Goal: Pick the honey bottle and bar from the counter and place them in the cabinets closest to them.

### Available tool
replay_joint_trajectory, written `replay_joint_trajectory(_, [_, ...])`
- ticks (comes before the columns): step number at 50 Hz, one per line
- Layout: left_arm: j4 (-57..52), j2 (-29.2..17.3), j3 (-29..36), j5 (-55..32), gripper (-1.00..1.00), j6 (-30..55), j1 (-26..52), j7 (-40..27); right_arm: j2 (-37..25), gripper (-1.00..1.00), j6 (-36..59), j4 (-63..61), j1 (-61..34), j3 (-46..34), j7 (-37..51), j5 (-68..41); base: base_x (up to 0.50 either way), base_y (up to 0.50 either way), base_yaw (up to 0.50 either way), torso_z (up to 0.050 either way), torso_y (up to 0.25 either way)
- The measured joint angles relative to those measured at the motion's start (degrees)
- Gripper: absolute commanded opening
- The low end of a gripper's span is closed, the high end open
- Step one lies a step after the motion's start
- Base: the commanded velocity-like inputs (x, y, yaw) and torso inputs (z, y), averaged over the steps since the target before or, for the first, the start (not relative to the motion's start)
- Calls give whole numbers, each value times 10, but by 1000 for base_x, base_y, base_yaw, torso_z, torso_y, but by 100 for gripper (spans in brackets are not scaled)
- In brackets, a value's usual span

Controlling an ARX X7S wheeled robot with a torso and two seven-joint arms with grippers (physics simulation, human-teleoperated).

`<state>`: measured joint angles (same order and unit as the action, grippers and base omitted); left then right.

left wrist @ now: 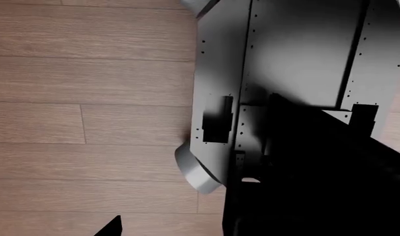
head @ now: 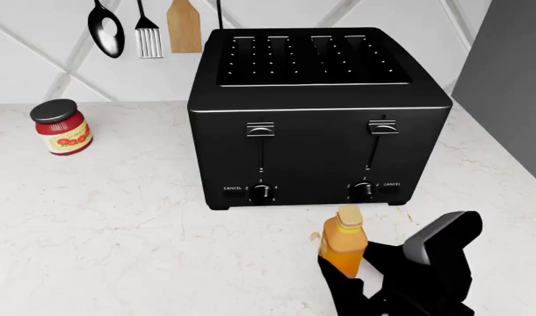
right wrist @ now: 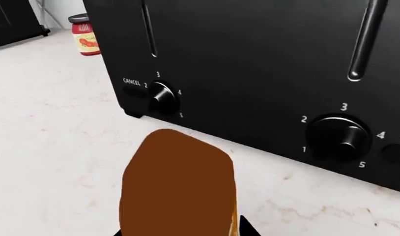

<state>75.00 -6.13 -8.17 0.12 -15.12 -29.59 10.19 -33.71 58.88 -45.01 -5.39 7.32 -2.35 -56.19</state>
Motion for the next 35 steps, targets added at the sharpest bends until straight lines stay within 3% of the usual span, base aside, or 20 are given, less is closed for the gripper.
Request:
replay_joint_trajectory(7, [0, 0, 5, -1, 100, -12, -1, 1, -8, -100, 22, -28, -43, 14, 39, -50, 0, 0, 0, 0, 0])
replay_joint_trajectory(18, [0, -2, 22, 1, 100, -27, -3, -1, -43, -100, 80, -24, -189, 11, 214, -244, 0, 0, 0, 50, 0])
replay_joint_trajectory(35, [0, -3, 34, -2, 100, -16, -2, 17, -94, -100, 84, 49, -453, -91, 446, -505, 0, 0, 0, 50, 0])
